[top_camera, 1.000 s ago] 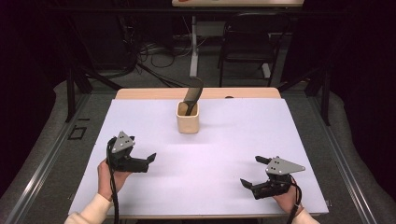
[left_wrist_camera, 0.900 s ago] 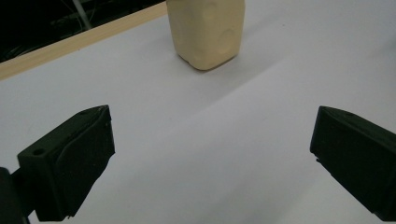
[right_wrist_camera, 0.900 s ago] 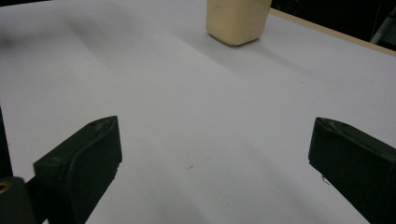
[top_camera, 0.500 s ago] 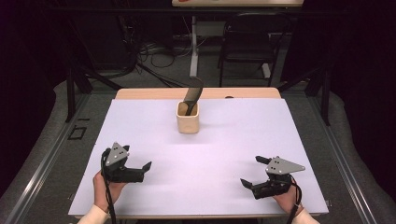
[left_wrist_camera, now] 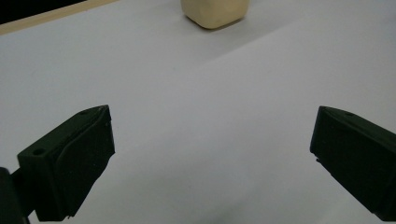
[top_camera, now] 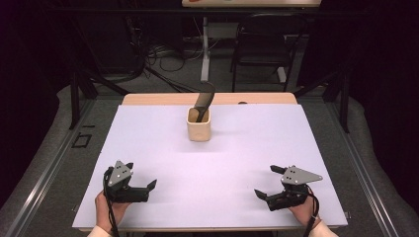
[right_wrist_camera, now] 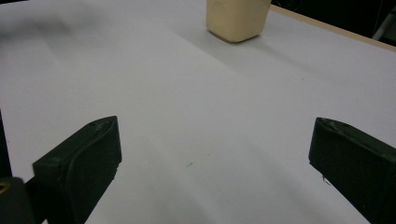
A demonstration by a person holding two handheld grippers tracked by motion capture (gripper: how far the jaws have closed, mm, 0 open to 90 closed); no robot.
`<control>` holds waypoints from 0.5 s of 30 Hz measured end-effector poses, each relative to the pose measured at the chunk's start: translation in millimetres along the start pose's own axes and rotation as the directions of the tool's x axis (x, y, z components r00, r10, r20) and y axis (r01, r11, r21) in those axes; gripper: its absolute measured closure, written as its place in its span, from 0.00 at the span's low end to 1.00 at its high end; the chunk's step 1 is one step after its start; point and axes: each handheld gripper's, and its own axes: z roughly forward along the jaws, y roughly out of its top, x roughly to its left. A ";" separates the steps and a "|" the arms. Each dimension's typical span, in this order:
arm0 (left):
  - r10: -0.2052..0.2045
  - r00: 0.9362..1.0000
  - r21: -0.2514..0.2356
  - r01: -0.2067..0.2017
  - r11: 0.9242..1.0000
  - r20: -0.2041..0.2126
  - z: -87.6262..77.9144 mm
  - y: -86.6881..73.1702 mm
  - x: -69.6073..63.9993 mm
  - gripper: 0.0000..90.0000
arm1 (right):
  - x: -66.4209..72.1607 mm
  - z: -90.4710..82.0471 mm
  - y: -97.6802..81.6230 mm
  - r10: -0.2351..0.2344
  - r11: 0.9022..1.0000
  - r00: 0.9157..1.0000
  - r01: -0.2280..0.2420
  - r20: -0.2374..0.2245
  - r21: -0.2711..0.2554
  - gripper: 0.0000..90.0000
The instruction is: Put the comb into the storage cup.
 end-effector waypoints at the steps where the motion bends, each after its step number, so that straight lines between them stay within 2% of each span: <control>1: 0.004 1.000 0.001 -0.004 1.000 -0.005 -0.8 -1.1 -0.7 0.00 | -0.1 0.1 -0.1 0.000 1.000 1.000 0.000 -0.001 0.000 0.02; 6: 0.011 1.000 -0.014 -0.011 1.000 -0.004 -4.6 -5.7 -3.5 0.00 | -0.1 0.0 -0.2 0.001 1.000 1.000 -0.001 -0.001 0.002 0.02; 15: 0.048 0.999 -0.025 -0.048 0.999 -0.007 -11.4 -15.2 -10.4 0.00 | -0.2 0.2 -0.5 0.003 1.000 1.000 -0.003 -0.004 0.003 0.02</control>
